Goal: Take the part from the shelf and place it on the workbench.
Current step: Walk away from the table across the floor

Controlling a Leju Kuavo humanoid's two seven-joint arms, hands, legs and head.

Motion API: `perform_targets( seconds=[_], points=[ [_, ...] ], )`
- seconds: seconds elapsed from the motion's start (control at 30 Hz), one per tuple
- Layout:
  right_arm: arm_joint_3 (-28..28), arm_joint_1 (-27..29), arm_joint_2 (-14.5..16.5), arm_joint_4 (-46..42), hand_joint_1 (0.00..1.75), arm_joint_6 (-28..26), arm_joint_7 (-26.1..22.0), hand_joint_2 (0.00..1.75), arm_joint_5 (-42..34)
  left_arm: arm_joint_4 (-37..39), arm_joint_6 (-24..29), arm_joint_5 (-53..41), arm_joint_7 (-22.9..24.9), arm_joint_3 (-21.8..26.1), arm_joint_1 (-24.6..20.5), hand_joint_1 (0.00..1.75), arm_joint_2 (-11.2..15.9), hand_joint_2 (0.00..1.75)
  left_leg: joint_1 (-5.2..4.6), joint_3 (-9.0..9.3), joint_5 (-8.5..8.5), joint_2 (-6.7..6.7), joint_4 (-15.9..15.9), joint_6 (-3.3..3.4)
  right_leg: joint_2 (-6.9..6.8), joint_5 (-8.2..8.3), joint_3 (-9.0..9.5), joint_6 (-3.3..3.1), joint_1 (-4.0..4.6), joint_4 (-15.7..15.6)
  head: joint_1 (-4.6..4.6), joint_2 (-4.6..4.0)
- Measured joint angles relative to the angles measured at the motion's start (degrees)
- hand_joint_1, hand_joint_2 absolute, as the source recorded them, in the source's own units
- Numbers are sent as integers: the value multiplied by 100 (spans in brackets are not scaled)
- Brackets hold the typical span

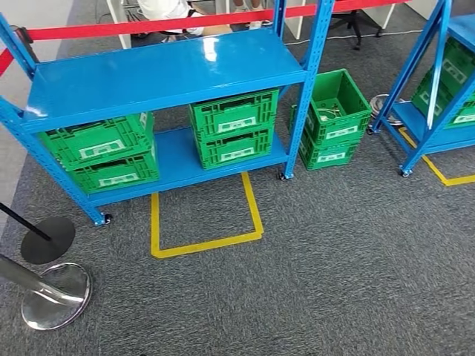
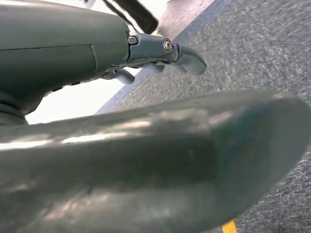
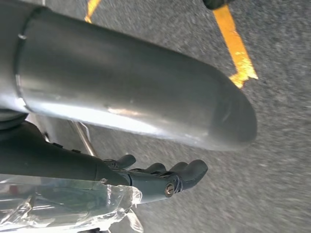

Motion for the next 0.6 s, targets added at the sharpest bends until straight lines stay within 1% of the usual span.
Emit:
perform_targets(
  seconds=[0.03,0.07,0.1,0.13,0.17,0.2,0.23,0.27,0.3,0.33,0.37,0.4,0.43,0.47,0.5,0.53,0.57,0.6],
  points=[
    [0,-2,0,1,0,2,-1,0,0,-1,0,0,0,-1,0,0,3,0,3,-27,14,-58,4,-42,79,-8,44,-22,-6,-87,-1,0],
    [0,-4,0,1,0,3,-1,0,-2,0,1,0,-1,-1,3,0,5,0,11,-53,34,-117,5,-84,61,-5,54,-57,4,-100,-1,0],
    [0,-3,1,1,0,3,-1,0,-2,0,1,0,0,-1,9,0,6,0,26,-73,51,-151,-1,-119,-9,12,60,-96,8,-97,-1,0],
    [0,-4,1,1,0,3,-2,0,-2,1,1,0,0,-2,17,0,4,0,27,-101,27,-94,35,-150,-74,27,57,-137,11,-100,-8,0],
    [0,-2,1,1,0,2,-3,0,-1,1,2,1,-1,-2,18,0,3,0,21,-169,-65,22,172,-176,-148,39,56,-177,10,-108,-29,0],
    [0,3,1,1,0,2,-4,0,1,1,2,1,0,-2,13,0,2,0,12,-291,-225,175,431,-195,-230,45,55,-210,9,-116,-50,0],
    [0,9,0,1,0,2,-5,0,1,1,3,2,0,-2,6,0,0,0,3,-460,-424,328,793,-213,-311,41,52,-234,19,-116,-73,0],
    [0,16,-1,1,0,2,-5,0,1,1,2,2,0,-2,-2,0,1,0,5,-648,-611,407,1194,-225,-399,37,49,-250,28,-116,-86,0],
    [0,21,-1,1,0,2,-5,0,1,1,2,3,0,-1,-3,0,2,0,8,-789,-722,444,1506,-231,-483,32,47,-258,35,-116,-85,0],
    [0,19,-2,1,0,2,-5,0,1,1,1,6,0,-1,3,0,3,0,10,-844,-728,461,1641,-232,-561,28,48,-262,40,-116,-85,0],
    [0,14,-2,1,0,3,-5,0,3,0,1,8,0,0,11,0,5,0,11,-789,-628,475,1559,-226,-631,24,52,-263,43,-116,-85,0],
    [0,6,-2,1,0,3,-5,0,5,-1,1,10,0,0,16,0,6,0,9,-633,-456,515,1281,-213,-695,18,61,-257,45,-116,-86,0],
    [0,0,-2,1,0,4,-5,0,7,-1,1,11,1,1,16,0,7,0,1,-417,-269,624,895,-192,-752,10,73,-246,50,-116,-87,0],
    [0,-1,-2,1,0,5,-6,0,9,-1,1,11,1,0,8,0,7,0,-17,-211,-145,748,508,-172,-803,-8,81,-223,68,-104,-93,0],
    [0,-1,-2,1,0,5,-7,0,11,-1,1,11,0,-1,-2,0,5,0,-30,-71,-78,848,239,-147,-851,-22,86,-196,87,-101,-89,0],
    [0,-1,-2,1,0,10,-25,0,2,-1,1,13,-1,-1,-8,0,5,0,-44,-1,-67,908,90,-121,-896,-35,85,-168,106,-103,-84,0],
    [0,-4,-2,1,0,23,-66,0,-19,0,1,19,-1,-1,-7,0,4,0,-53,10,-86,885,43,-96,-942,-45,97,-138,118,-110,-77,0],
    [0,-12,-2,1,0,42,-115,0,-43,0,1,31,-1,0,1,0,4,0,-43,7,-79,833,39,-60,-984,-50,117,-110,118,-126,-67,0]
  ],
)
